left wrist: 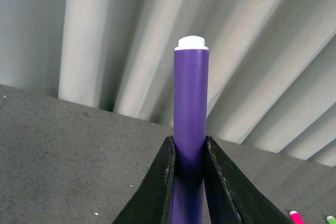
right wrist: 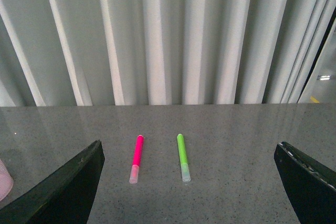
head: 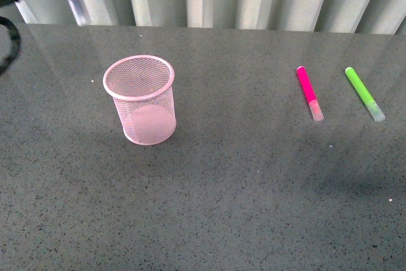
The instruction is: Insert purple and pink pens into pink cup
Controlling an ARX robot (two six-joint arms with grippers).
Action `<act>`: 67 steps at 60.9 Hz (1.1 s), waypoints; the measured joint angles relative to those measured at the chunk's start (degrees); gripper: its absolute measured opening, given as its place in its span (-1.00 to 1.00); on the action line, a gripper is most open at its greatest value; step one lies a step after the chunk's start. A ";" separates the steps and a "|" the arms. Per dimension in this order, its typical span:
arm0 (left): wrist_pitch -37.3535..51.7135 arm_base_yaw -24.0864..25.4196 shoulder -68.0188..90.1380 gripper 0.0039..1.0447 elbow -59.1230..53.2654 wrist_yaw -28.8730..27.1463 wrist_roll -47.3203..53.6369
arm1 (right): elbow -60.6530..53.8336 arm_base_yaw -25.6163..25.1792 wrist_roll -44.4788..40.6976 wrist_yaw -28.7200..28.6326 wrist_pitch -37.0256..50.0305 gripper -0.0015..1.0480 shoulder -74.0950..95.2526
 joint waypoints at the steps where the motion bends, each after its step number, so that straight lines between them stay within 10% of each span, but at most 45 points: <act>1: 0.96 -0.90 0.81 -0.77 0.00 -0.96 0.00 | 0.00 0.00 0.00 0.00 0.00 0.87 0.00; 26: 9.16 -7.87 10.05 -0.77 0.00 -10.01 2.32 | 0.00 0.00 0.00 0.00 0.00 0.87 0.00; 67: 5.11 -8.15 15.34 -0.77 2.19 -9.79 0.59 | 0.00 0.00 0.00 0.00 0.00 0.87 0.00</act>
